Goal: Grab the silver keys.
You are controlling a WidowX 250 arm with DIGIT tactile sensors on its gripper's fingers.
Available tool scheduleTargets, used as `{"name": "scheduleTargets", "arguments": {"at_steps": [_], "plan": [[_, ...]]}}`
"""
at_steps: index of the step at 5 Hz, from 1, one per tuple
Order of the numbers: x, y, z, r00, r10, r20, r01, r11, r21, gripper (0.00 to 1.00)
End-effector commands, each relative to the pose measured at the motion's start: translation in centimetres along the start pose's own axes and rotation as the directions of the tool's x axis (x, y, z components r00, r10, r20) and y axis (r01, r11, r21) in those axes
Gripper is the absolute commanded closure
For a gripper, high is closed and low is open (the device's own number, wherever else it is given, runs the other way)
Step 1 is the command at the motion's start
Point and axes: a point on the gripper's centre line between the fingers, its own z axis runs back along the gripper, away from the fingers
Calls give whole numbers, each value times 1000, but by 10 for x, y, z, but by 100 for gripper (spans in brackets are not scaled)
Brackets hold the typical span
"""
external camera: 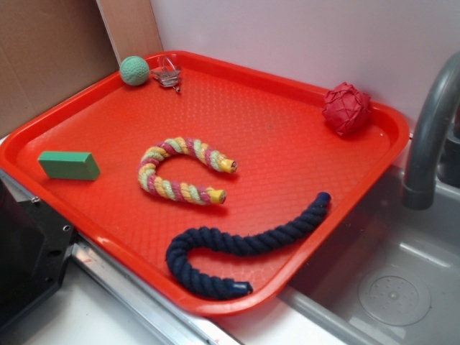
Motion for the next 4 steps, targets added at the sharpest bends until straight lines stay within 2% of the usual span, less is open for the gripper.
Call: {"name": "scheduleTargets", "arguments": {"at_steps": [1,2,3,4], "plan": [[0,0,0,1000,0,0,0,1000,0,0],[47,45,-38,955,236,180,-238,971,-9,0],[87,81,-66,831,442,338,-460,887,-27,0],[104,103,-77,790,530,308,-535,841,-76,0]]}}
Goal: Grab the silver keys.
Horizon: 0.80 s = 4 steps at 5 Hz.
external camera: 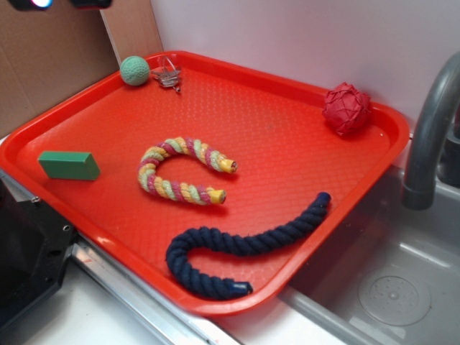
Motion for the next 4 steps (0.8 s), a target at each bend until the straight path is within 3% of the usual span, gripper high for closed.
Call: {"name": "scheduleTargets", "arguments": {"at_steps": [1,3,4], "plan": [[30,19,-7,994,104,15,-104,994,-18,0],[30,19,-7,994,104,15,-104,994,-18,0],[47,16,-62,985,155,81,-162,984,78,0]]}}
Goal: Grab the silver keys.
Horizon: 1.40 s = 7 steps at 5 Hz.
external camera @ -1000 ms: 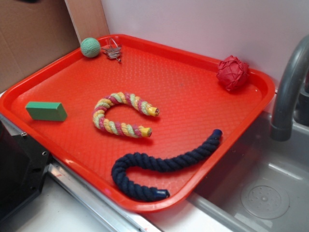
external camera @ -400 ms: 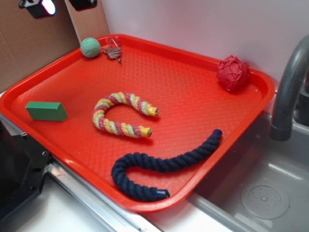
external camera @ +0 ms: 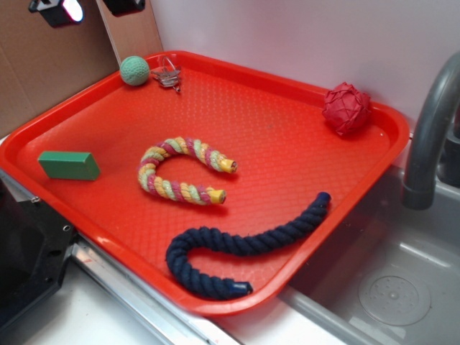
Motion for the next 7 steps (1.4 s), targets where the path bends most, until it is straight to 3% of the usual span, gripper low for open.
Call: {"name": "scheduleTargets", "arguments": {"at_steps": [1,2,4,5,6,7], "plan": [[39,-4,-65,971,127,203,-147,985,90,0],[42,-6,-85,961,157,227,-184,978,101,0],[54,2,-127,964,165,206,-206,959,195,0],[50,9,-130,960,200,195,-241,947,213,100],[45,9,-115,969,181,166,-215,954,211,100],[44,18,-81,983,157,99,-172,972,163,100]]}}
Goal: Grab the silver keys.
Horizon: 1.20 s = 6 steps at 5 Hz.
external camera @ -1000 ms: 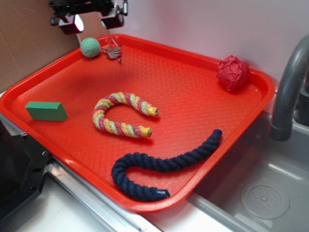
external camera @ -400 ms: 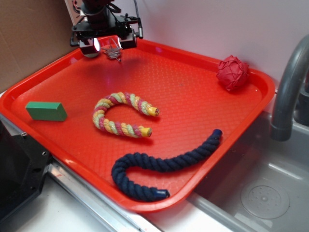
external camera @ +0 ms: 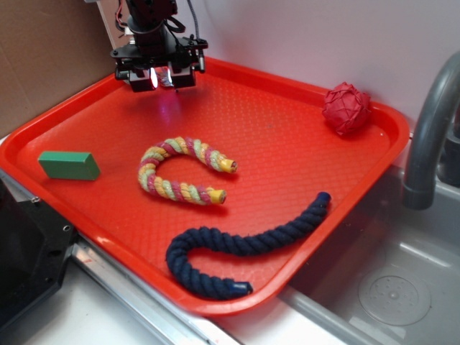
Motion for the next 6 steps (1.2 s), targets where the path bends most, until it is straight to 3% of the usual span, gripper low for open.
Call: {"name": "scheduleTargets", "arguments": {"at_steps": [1,3,4,6], "plan": [[29,38,83,998,-68,7,68,992,-110,100],[31,42,112,994,-107,35,111,979,-173,100],[33,32,90,993,-107,50,113,982,-154,0],[35,8,45,992,-117,54,124,982,-145,0]]}}
